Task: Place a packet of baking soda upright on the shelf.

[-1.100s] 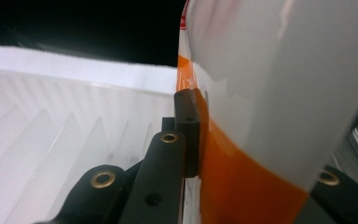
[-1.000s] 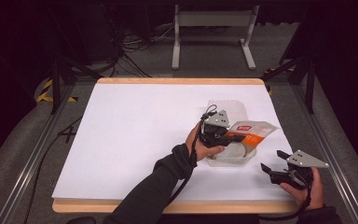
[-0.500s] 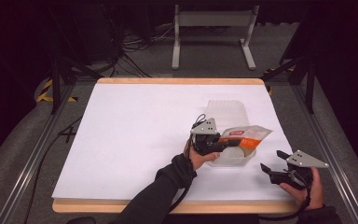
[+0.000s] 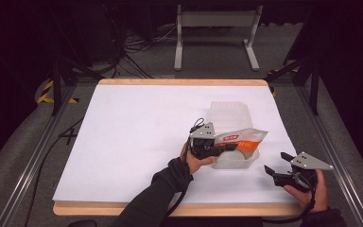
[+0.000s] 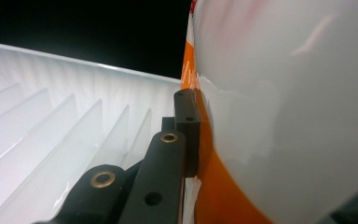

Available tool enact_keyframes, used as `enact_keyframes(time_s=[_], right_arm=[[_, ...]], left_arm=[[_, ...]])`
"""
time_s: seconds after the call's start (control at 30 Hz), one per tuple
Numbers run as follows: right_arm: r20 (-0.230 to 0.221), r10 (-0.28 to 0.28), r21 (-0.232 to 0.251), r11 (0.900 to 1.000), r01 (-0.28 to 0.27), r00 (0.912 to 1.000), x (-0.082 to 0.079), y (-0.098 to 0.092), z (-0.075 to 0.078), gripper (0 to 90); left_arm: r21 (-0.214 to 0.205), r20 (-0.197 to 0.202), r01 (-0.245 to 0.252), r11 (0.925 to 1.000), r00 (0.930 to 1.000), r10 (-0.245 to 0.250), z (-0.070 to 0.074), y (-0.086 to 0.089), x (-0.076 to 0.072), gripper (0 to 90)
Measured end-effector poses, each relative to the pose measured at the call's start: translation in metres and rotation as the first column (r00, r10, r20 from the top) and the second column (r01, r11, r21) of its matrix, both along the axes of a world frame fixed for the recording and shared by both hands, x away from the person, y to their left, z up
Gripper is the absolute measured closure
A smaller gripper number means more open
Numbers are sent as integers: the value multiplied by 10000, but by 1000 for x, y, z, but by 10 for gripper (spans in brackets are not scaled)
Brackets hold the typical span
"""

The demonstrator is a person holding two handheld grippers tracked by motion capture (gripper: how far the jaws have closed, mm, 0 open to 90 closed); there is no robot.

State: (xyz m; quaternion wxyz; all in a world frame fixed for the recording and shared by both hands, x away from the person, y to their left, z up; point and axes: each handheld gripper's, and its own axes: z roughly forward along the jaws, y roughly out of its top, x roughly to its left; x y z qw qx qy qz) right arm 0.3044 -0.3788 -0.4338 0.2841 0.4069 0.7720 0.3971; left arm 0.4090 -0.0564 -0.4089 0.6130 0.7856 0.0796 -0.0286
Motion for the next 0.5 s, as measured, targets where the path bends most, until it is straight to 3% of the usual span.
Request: enact_keyframes(time_s=[0.23, 0.5], right_arm=[[-17, -35, 43, 10000, 35, 10000, 0, -1, 1, 196], [-12, -43, 47, 10000, 43, 10000, -1, -1, 1, 195]], left_arm=[[389, 170, -56, 9992, 9998, 50, 5, -1, -1, 896], [614, 724, -273, 9977, 9971, 229, 19, 7, -4, 849]])
